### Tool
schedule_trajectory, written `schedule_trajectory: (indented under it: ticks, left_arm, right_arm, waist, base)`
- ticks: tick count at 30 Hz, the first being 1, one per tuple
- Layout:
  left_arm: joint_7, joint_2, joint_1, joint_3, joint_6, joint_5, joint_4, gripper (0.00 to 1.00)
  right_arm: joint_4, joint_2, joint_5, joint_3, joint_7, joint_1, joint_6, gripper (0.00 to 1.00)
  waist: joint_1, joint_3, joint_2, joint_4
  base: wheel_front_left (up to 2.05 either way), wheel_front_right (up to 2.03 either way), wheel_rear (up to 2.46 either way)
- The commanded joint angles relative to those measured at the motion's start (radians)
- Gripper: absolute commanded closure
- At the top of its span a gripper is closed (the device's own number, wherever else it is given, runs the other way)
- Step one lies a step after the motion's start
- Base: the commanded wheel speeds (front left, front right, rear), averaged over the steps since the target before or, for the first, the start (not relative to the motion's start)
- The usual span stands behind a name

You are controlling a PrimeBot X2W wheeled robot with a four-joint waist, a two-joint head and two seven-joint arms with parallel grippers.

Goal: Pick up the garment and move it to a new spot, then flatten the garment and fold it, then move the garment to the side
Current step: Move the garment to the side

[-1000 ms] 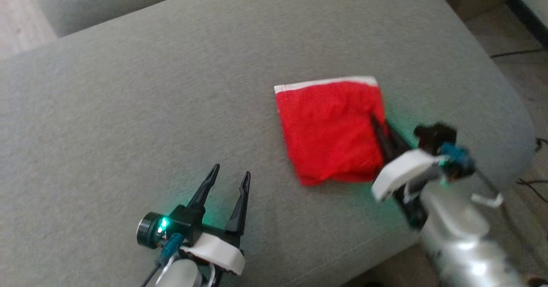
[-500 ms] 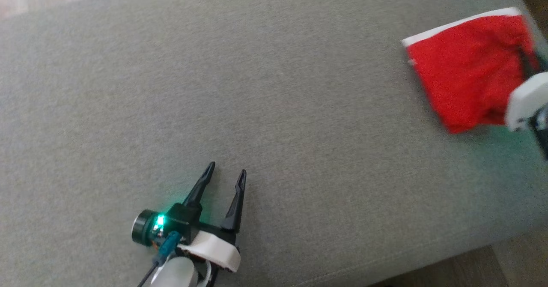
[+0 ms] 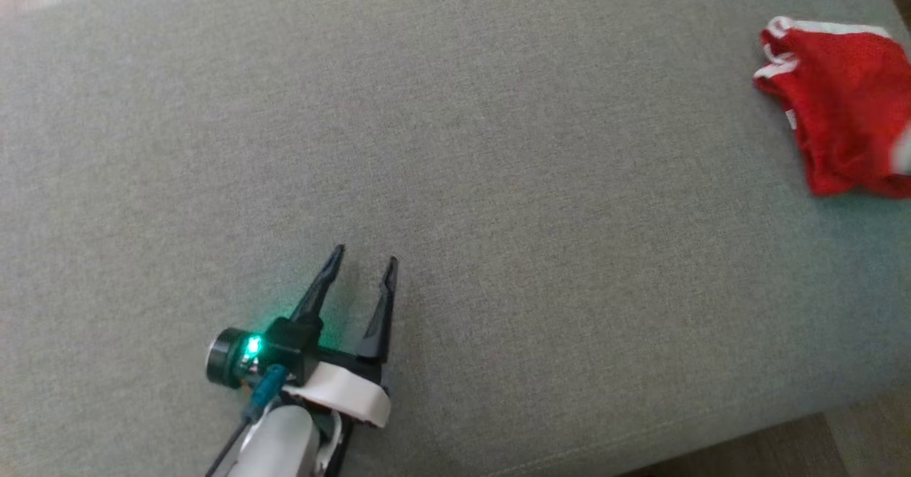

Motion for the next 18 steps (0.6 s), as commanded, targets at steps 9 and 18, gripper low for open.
schedule_trajectory:
  ticks: [9, 18]
  left_arm:
    - [-0.01, 0.003, 0.025, 0.124, 0.027, -0.007, -0.048, 0.0]
    - [-0.01, 0.003, 0.078, 0.187, 0.035, -0.013, -0.047, 0.0]
  right_arm:
    - [-0.3, 0.235, 0.071, 0.055, -0.028, 0.129, -0.001, 0.0]
    - [-0.47, 0.338, 0.132, 0.119, -0.028, 0.414, -0.001, 0.0]
  waist:
    - [0.0, -0.076, 0.0, 0.042]
    - [0.0, -0.143, 0.0, 0.137]
  base:
    - [0.0, 0.0, 0.0]
    - [0.0, 0.0, 0.0]
